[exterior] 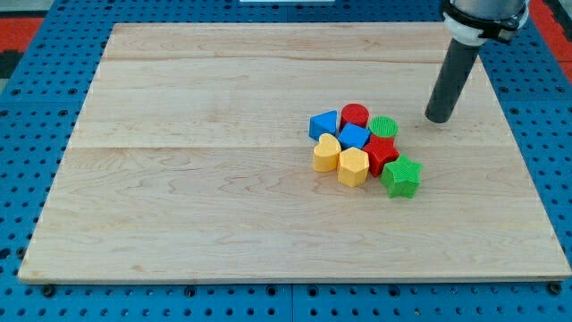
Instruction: Push the group of blocks a bit left
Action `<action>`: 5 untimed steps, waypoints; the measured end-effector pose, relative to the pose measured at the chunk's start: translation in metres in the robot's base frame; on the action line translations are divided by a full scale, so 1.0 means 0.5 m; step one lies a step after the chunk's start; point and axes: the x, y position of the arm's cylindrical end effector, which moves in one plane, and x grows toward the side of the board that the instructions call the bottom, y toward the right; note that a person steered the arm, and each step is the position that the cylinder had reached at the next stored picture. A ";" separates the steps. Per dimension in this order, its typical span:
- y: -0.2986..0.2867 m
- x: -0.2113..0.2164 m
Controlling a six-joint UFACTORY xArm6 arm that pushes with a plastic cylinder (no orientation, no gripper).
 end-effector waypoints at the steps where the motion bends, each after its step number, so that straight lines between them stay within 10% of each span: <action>1: 0.003 0.000; 5: 0.038 0.199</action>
